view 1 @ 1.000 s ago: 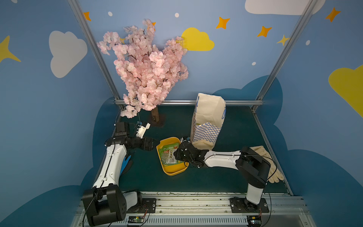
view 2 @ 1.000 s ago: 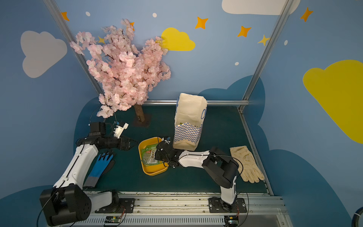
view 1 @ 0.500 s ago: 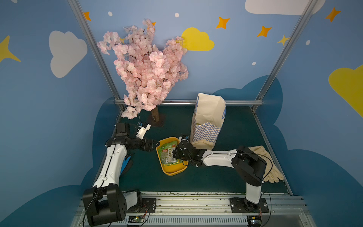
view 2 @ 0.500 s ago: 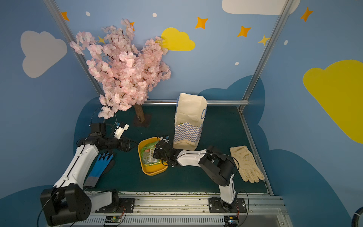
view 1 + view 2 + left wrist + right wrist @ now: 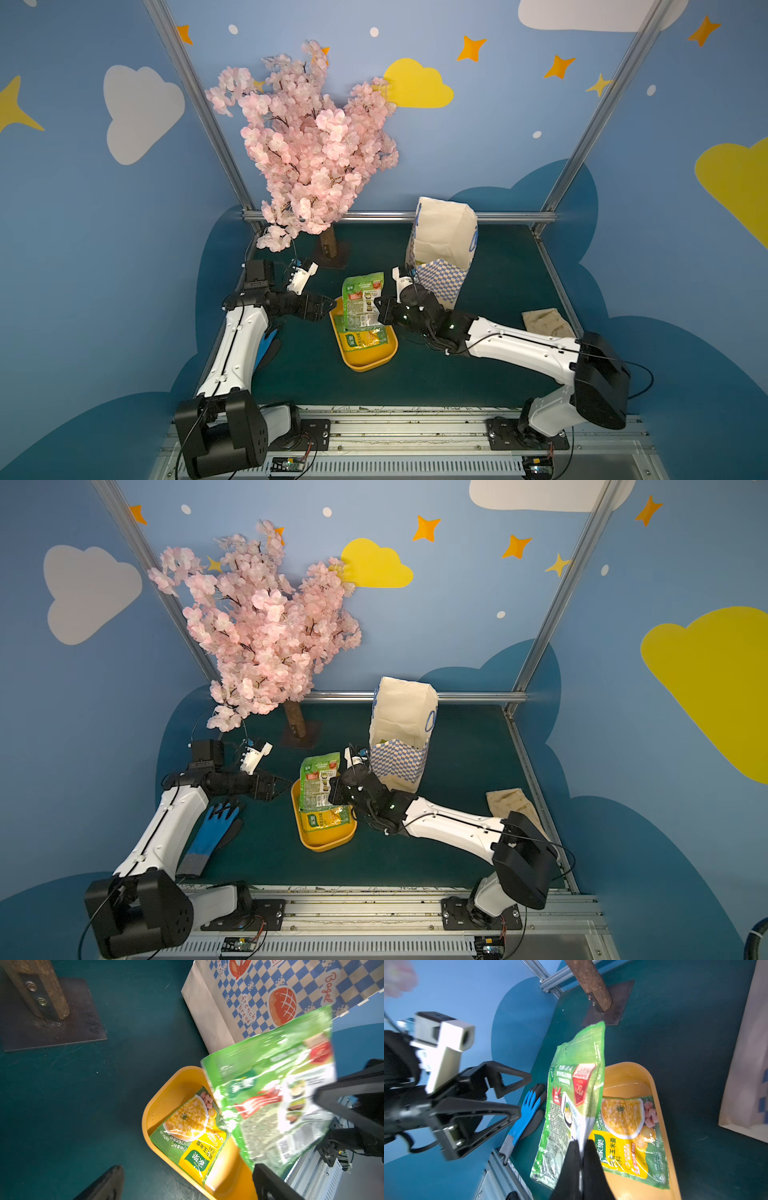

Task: Place the condiment packets inside the bag
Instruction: Place the condiment packet in the paper bag.

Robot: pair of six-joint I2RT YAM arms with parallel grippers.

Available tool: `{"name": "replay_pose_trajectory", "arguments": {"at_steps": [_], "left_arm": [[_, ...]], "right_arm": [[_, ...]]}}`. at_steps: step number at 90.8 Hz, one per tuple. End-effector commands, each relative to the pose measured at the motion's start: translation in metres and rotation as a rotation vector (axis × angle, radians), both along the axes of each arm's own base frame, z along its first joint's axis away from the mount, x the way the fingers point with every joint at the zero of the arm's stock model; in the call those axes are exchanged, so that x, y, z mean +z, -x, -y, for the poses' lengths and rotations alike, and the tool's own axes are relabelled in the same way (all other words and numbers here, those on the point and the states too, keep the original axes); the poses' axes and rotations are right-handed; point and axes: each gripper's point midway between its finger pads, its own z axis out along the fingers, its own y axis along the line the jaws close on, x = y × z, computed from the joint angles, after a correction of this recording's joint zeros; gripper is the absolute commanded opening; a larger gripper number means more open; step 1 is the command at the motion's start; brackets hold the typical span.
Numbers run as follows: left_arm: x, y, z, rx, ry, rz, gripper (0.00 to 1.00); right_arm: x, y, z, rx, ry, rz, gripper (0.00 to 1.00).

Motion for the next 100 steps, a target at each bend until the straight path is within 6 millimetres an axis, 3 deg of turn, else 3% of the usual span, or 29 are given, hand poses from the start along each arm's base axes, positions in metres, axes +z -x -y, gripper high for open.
{"name": "replay_pose_trajectory", "arguments": {"at_steps": [1,13,26,42,63,74,100], "left_arm": [[-0.002,0.003,-0.001,0.007,0.003,-0.005,1.00],[-0.003,0.001,-0.001,0.011,0.014,-0.011,1.00],[-0.002,-0.002,0.000,0.015,0.024,-0.018,1.00],[-0.001,-0.001,0.000,0.015,0.027,-0.015,1.00],[0.001,0.002,0.001,0.011,0.020,-0.006,1.00],[0.001,0.003,0.000,0.012,0.016,-0.006,1.00],[0.003,0.004,0.001,0.011,0.019,-0.003,1.00]], "right_arm": [[0.050,0.007,0.023,-0.003,0.060,0.140,0.00],[0.103,0.013,0.054,-0.050,0.053,0.243,0.00],[0.153,0.002,0.097,-0.194,0.043,0.421,0.00],[0.187,-0.021,0.147,-0.323,0.111,0.482,0.00],[0.206,-0.055,0.202,-0.493,0.163,0.490,0.00],[0.208,-0.071,0.220,-0.567,0.210,0.490,0.00],[0.186,-0.112,0.221,-0.643,0.387,0.445,0.00]]}}
